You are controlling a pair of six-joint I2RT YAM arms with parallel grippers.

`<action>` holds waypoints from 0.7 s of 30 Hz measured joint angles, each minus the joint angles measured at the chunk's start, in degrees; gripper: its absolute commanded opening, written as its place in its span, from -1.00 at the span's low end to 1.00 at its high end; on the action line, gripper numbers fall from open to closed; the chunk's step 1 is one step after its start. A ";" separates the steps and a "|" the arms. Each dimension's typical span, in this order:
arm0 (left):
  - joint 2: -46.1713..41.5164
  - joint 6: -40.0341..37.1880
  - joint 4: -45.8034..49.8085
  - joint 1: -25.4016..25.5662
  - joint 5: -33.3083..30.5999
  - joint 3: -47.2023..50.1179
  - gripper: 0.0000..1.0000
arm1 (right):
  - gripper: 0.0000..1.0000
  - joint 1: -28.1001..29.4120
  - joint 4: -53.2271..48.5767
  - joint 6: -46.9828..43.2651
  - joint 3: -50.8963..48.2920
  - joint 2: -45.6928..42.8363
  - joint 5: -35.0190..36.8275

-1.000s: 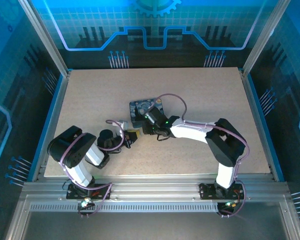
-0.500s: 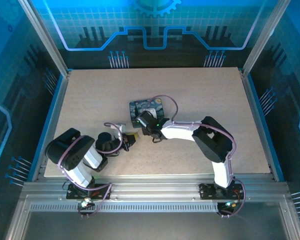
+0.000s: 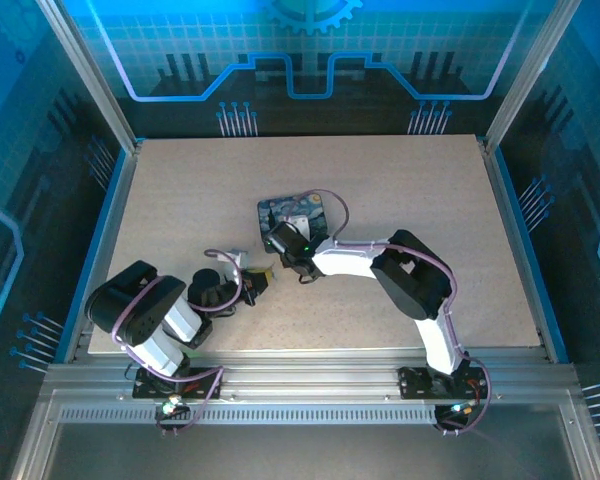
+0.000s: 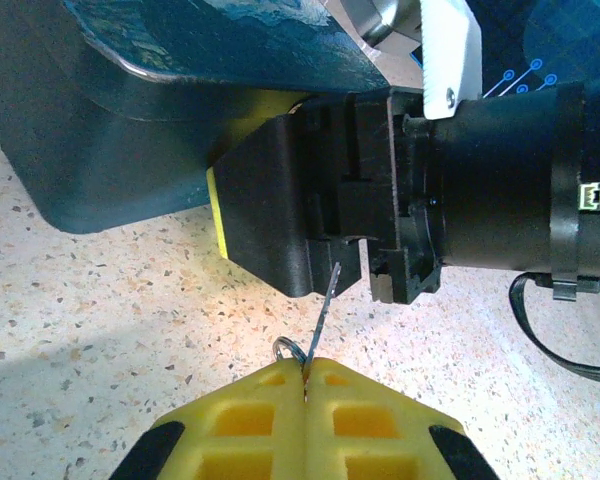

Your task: Unlock a padlock with a key

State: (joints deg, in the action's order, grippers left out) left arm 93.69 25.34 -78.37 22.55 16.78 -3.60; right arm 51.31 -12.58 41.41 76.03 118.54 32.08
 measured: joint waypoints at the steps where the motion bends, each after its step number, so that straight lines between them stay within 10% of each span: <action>1: 0.00 0.00 0.00 0.00 0.00 0.00 -1.00 | -0.10 0.09 -0.20 0.17 0.37 0.22 0.17; 21: 0.00 -0.94 0.00 0.00 0.02 0.00 -1.00 | -0.79 0.11 -2.32 1.57 2.32 -0.44 -2.36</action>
State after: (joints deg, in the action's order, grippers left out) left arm 93.69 24.40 -78.37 22.55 16.80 -3.60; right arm 51.42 -14.90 42.98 78.35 118.10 29.71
